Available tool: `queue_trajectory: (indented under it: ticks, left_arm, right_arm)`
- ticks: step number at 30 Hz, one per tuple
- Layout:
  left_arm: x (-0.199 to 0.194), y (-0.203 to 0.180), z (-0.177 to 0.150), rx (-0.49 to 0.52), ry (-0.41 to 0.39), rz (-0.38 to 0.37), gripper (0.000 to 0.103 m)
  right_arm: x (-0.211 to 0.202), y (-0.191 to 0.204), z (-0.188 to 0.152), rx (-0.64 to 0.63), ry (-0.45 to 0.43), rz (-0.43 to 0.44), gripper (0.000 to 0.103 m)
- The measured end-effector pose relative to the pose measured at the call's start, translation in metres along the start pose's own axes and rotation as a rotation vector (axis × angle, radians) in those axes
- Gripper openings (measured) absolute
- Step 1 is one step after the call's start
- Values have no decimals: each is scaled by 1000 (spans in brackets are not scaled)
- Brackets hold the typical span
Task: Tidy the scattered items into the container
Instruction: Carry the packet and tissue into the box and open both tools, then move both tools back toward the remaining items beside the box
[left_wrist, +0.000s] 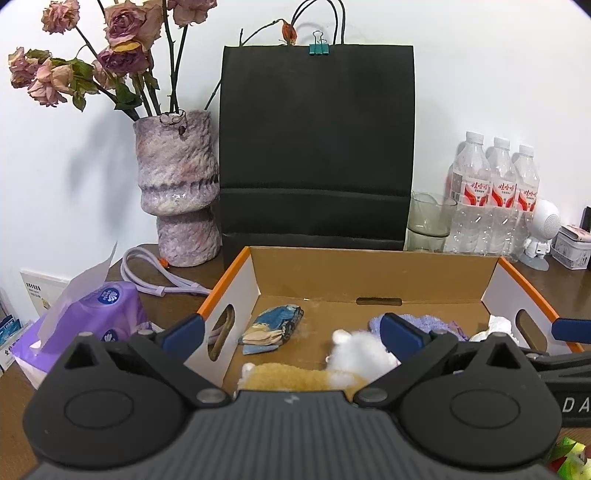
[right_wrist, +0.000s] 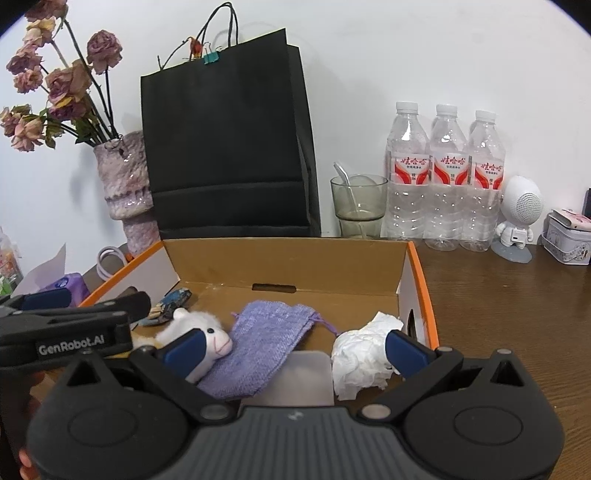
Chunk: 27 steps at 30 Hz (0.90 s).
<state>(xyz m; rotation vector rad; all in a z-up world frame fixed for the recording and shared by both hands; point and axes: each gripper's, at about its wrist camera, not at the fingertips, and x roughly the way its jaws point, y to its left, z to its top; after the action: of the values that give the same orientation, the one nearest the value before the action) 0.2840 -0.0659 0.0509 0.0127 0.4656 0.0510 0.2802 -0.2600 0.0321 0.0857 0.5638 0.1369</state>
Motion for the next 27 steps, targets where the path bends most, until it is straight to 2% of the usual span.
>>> queue_trajectory:
  ticks: [9, 18, 27]
  left_arm:
    - [-17, 11, 4, -42, -32, -5, 103]
    - [-59, 37, -5, -120, -70, 3, 103]
    - [-100, 81, -27, -179, -53, 22, 103]
  right_arm:
    - [-8, -1, 5, 37, -19, 5, 103]
    - [-21, 9, 11, 24, -35, 41, 103]
    - [-77, 11, 0, -33, -90, 62, 103]
